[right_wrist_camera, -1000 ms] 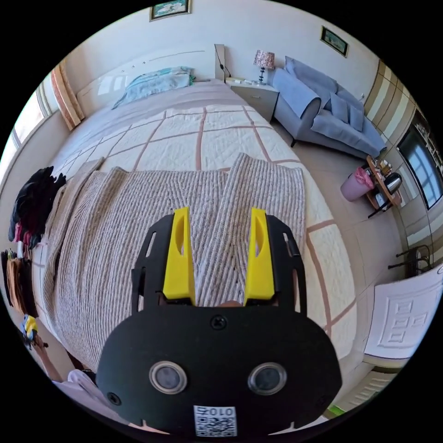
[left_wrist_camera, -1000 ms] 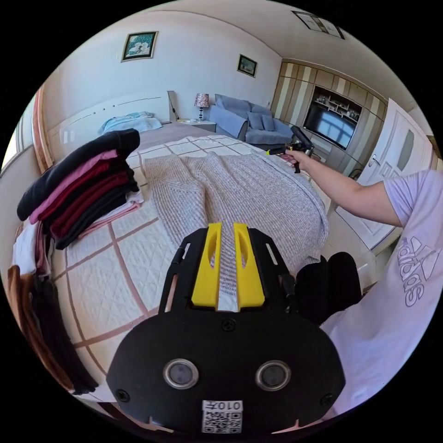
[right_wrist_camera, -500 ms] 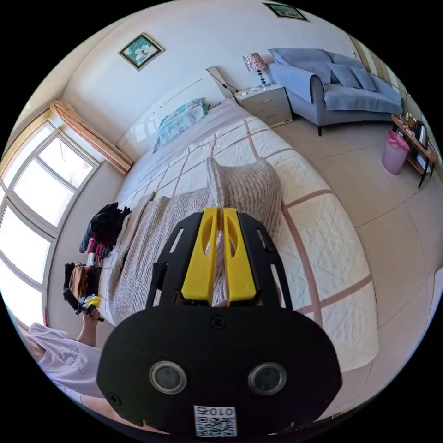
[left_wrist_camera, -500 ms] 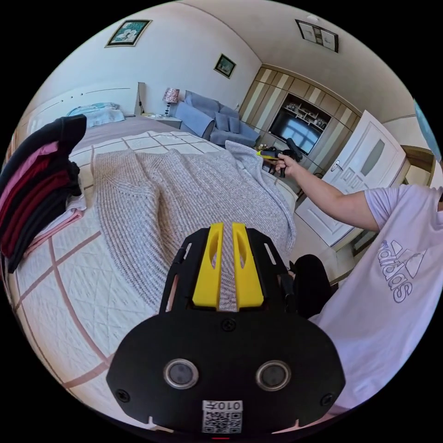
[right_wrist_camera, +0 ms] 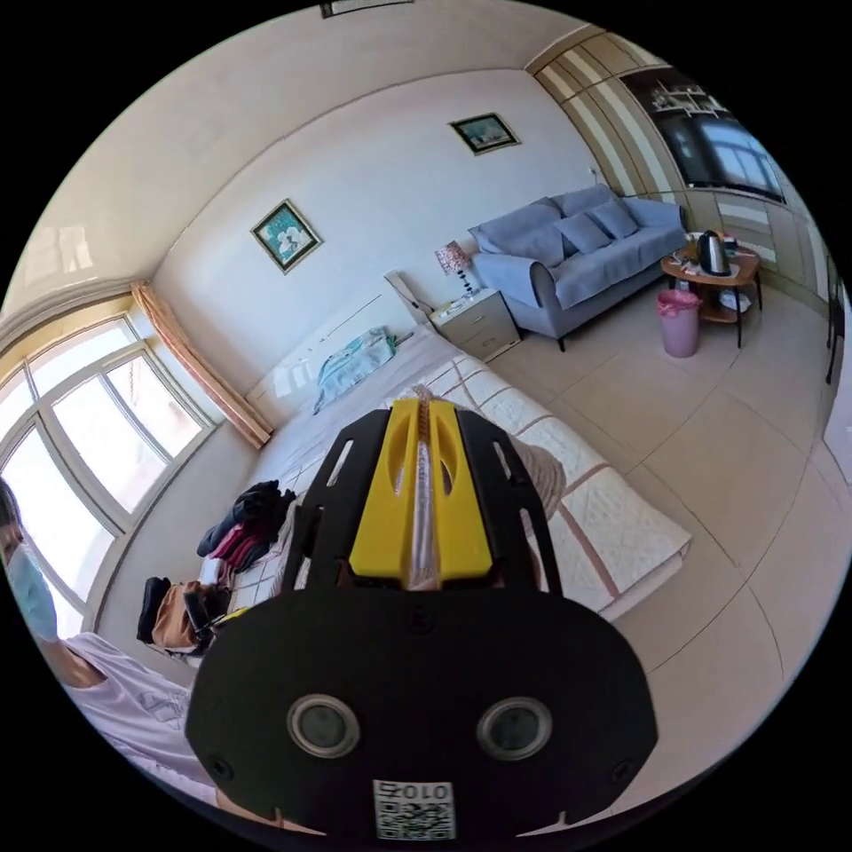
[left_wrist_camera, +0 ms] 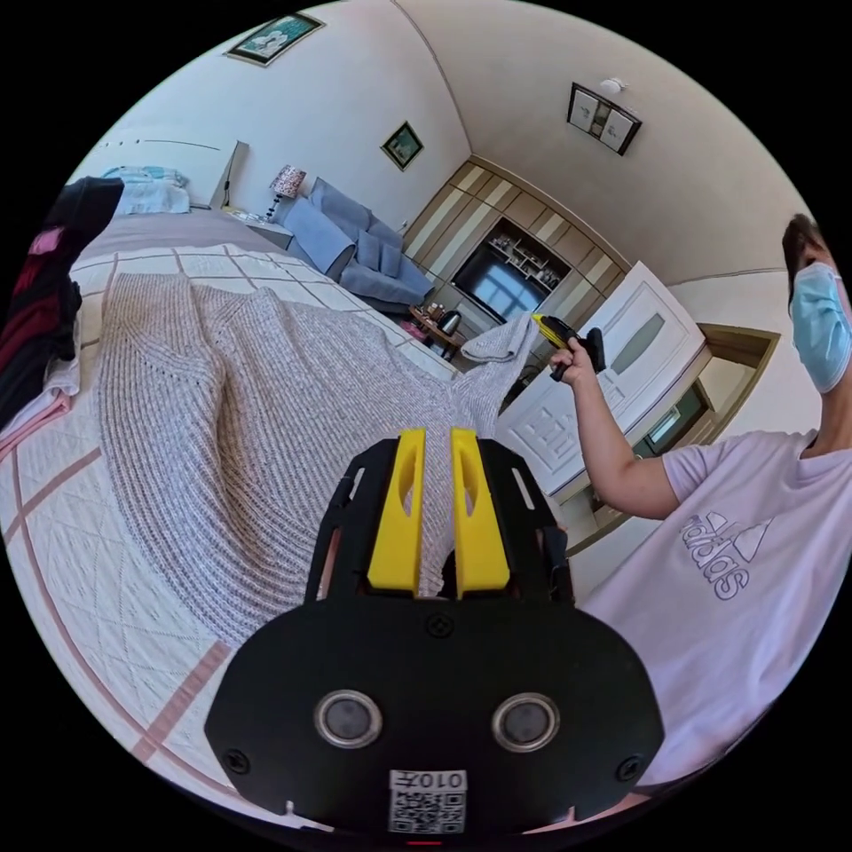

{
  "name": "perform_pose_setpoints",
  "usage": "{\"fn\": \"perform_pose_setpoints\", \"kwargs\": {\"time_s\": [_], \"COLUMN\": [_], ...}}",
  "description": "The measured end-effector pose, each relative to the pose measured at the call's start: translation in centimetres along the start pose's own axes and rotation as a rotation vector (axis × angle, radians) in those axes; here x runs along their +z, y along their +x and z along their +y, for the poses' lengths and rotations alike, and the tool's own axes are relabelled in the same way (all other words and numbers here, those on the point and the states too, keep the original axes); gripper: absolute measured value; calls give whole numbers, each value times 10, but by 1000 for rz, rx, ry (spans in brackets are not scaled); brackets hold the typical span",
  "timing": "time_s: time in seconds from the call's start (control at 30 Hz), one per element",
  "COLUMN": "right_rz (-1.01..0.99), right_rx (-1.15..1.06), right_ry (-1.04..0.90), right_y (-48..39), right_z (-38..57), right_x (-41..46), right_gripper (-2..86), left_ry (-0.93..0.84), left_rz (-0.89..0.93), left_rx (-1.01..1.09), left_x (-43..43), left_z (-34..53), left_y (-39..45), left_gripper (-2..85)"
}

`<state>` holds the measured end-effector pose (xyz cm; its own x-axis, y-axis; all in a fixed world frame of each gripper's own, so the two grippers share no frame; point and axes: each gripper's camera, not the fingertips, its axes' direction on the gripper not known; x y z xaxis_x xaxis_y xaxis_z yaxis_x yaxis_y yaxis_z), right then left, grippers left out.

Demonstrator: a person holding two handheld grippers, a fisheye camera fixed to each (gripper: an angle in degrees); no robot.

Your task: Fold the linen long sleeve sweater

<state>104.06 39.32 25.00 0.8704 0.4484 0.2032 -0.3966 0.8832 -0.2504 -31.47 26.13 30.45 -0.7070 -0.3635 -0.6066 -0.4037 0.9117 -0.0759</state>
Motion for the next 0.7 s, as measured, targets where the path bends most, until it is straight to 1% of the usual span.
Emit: {"fn": "perform_pose_setpoints", "kwargs": {"time_s": [0.1,0.2,0.23,0.27,0.3,0.33,0.4,0.47,0.6,0.7], "right_rz": [38,62,4,-34,-91,-103,-81,-66,-41,77], "right_rx": [-158,-335,-435,-496,-606,-658,-689,-668,-526,-443], "right_ry": [10,-25,-88,-151,-300,-381,-392,-388,-404,-430], "right_y": [-80,-172,-208,-225,-252,-267,-270,-256,-191,-146], "right_z": [-8,-5,2,7,18,31,51,68,117,175], "right_x": [12,67,99,116,146,165,173,168,148,137], "right_gripper": [42,47,52,54,59,70,90,105,121,130], "left_ry": [42,67,69,71,68,66,44,29,-18,-34], "left_rz": [3,-8,-9,-12,-17,-24,-66,-93,-100,-100], "left_rx": [27,30,28,21,18,17,9,-10,-109,-112], "left_x": [-6,-11,-12,-13,-15,-17,-21,-24,-13,13], "left_z": [-5,-3,-3,-1,0,1,3,7,7,-20], "left_y": [11,19,20,22,24,25,26,23,-3,-11], "left_gripper": [48,51,51,53,55,56,61,66,78,84]}}
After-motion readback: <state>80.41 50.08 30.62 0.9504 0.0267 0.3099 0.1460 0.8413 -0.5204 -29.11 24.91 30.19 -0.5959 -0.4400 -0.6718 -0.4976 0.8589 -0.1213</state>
